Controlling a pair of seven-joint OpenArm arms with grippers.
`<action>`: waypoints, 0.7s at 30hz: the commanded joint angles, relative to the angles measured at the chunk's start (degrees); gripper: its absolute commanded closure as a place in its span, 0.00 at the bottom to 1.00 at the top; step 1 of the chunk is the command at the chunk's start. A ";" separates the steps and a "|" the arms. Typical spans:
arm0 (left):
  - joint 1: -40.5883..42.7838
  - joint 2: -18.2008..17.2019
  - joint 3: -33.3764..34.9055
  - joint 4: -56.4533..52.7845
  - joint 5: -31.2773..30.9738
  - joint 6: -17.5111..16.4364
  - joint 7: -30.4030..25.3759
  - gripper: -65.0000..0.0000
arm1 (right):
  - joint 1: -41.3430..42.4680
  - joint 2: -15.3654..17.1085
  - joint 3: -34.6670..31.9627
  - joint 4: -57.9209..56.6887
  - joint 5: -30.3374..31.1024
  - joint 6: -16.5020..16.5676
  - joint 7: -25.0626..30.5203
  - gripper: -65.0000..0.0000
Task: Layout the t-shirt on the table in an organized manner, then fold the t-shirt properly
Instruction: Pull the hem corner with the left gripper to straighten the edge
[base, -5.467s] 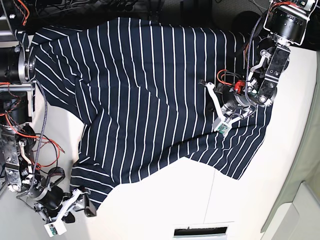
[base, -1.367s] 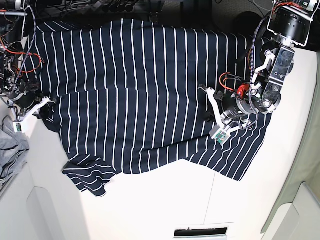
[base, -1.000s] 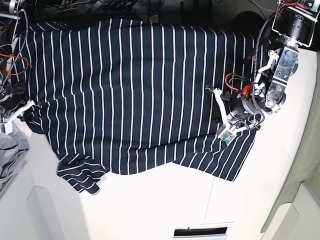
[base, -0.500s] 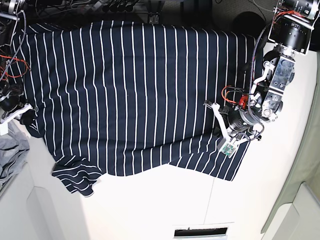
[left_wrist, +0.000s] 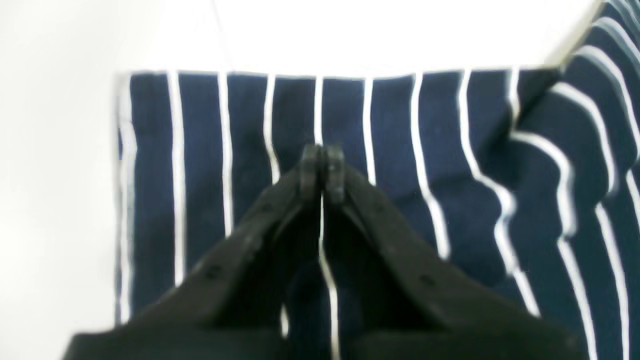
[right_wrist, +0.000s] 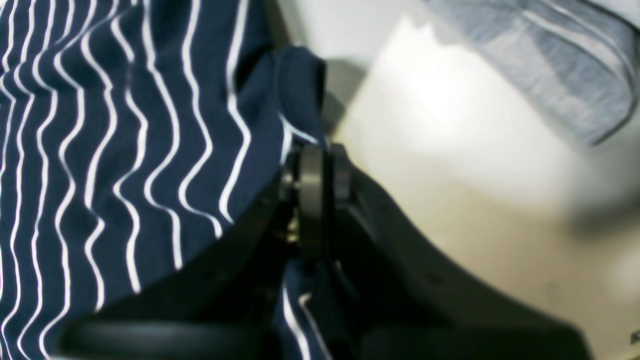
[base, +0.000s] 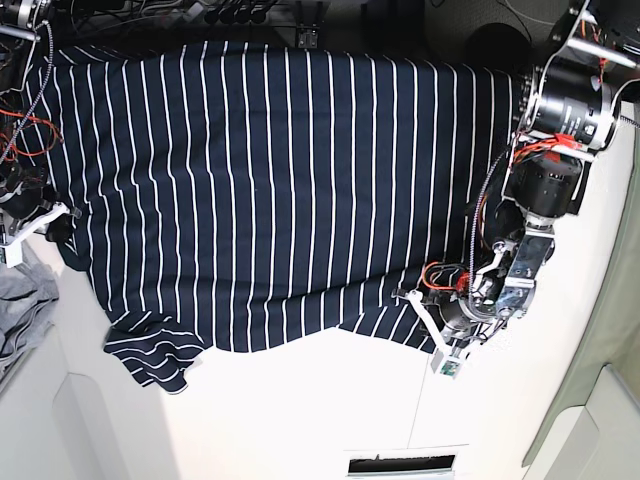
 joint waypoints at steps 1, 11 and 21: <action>-2.80 0.66 -0.13 -1.73 -0.50 -0.13 -1.86 0.95 | 1.20 1.22 0.33 0.70 1.31 0.26 1.09 1.00; -5.86 5.84 -0.02 -13.73 4.68 4.15 -4.13 1.00 | 1.18 0.33 0.33 0.70 2.82 0.26 -1.51 1.00; -6.73 -0.85 -0.02 -13.84 5.75 7.30 -4.96 1.00 | 1.22 1.57 0.39 0.70 1.31 0.20 -1.57 1.00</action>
